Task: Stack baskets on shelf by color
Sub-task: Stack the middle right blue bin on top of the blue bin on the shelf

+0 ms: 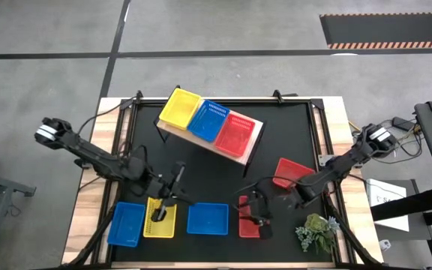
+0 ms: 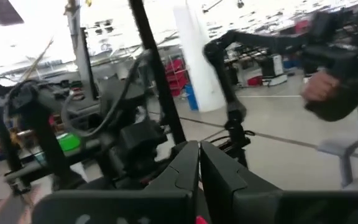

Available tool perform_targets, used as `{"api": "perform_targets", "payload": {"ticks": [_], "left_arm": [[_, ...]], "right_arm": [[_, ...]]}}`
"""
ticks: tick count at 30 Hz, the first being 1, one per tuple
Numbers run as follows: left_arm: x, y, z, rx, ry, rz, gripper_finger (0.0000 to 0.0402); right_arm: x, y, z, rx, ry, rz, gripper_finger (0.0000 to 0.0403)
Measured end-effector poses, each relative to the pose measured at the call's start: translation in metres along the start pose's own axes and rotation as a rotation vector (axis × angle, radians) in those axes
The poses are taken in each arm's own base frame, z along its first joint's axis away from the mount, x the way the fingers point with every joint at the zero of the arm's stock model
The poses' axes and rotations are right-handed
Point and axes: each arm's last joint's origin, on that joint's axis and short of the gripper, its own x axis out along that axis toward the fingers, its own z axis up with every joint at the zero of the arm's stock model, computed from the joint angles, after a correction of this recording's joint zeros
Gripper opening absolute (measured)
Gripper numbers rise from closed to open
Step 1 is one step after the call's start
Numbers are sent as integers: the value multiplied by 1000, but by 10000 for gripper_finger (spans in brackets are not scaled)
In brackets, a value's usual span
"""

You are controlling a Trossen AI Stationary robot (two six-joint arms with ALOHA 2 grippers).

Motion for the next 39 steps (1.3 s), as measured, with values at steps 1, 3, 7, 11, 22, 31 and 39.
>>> {"api": "perform_targets", "payload": {"ticks": [1,3,7,11,22,31,39], "left_arm": [[0,1,0,1,5,24,0],[-1,4,6,2,-1,81,0],[-13,8,20,2,-4,126,0],[-31,10,33,1,33,116,0],[-81,12,54,-2,126,86,0],[-85,10,49,-4,178,68,0],[-85,10,51,51,167,66,0]], "right_arm": [[2,1,4,-3,9,-2,137],[5,3,14,-7,36,-5,137],[12,7,33,18,108,-16,154],[24,11,56,124,141,-58,180],[86,26,99,500,346,-27,192],[128,41,87,191,592,-76,173],[166,32,74,200,559,-88,162]]}}
